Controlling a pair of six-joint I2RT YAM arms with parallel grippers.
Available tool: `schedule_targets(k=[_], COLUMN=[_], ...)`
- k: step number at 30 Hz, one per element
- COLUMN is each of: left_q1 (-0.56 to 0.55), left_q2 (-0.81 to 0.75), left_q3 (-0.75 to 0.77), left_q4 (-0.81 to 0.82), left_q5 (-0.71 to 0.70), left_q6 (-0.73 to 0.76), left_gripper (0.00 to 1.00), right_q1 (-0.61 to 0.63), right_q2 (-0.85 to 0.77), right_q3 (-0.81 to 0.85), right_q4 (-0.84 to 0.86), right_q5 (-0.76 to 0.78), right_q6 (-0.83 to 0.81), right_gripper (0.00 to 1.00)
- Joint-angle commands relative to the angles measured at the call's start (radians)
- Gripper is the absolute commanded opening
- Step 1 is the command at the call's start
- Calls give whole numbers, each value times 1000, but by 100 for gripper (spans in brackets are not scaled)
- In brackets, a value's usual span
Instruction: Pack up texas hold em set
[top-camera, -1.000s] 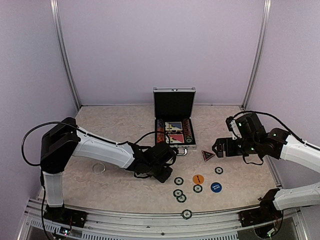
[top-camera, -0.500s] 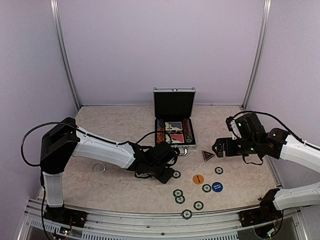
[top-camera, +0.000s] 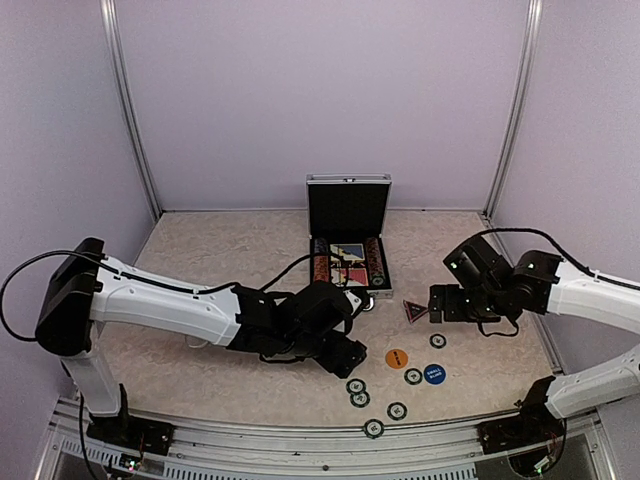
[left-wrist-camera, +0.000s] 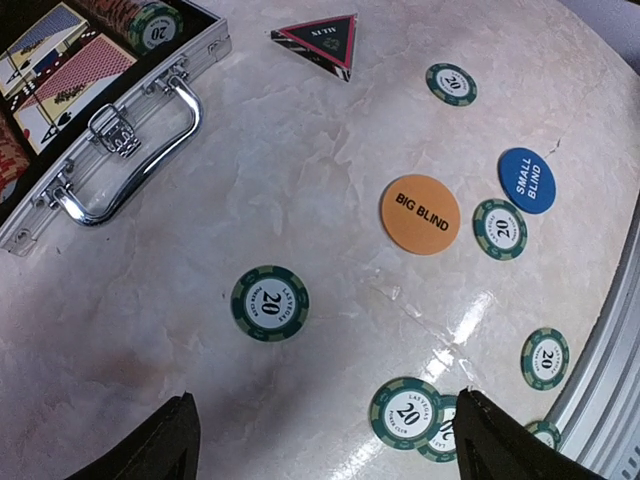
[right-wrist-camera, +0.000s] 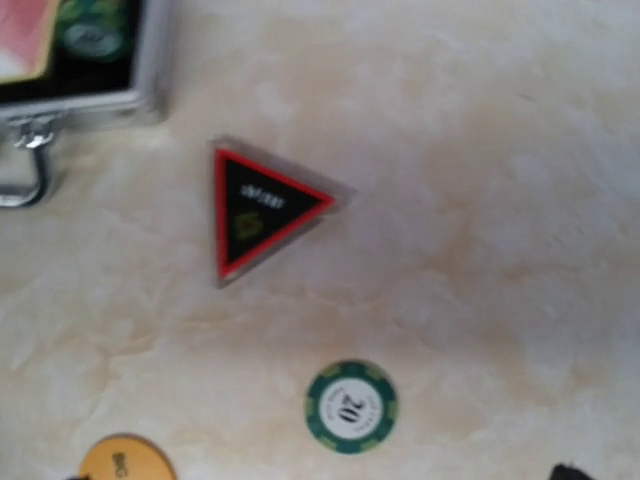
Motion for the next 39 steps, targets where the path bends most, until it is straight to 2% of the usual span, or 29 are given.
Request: schedule_targets(k=[1, 2, 4, 9, 15, 31, 39], left_q1=[-7, -9, -13, -17, -32, -59, -59], left_q2=[-21, -16, 7, 69, 117, 172, 205], left_q3=[-31, -31, -26, -4, 17, 43, 56], left_q4=[22, 22, 19, 15, 20, 10, 3], left_q5=[17, 22, 29, 48, 94, 123, 120], left_q6=[-33, -34, -34, -42, -39, -37, -34], left_gripper=[87, 87, 88, 88, 88, 88, 79], right_q1=[0, -2, -9, -47, -48, -94, -99], right_q2=[-62, -91, -129, -11, 140, 295, 272], right_q3=[-51, -75, -104, -96, -110, -142, -139], right_q4=[-2, 44, 108, 85, 139, 230, 242], right_q5=[13, -10, -36, -57, -92, -118, -121], right_q6=[159, 143, 122, 115, 135, 120, 118], right_gripper=[93, 88, 84, 88, 89, 84, 84])
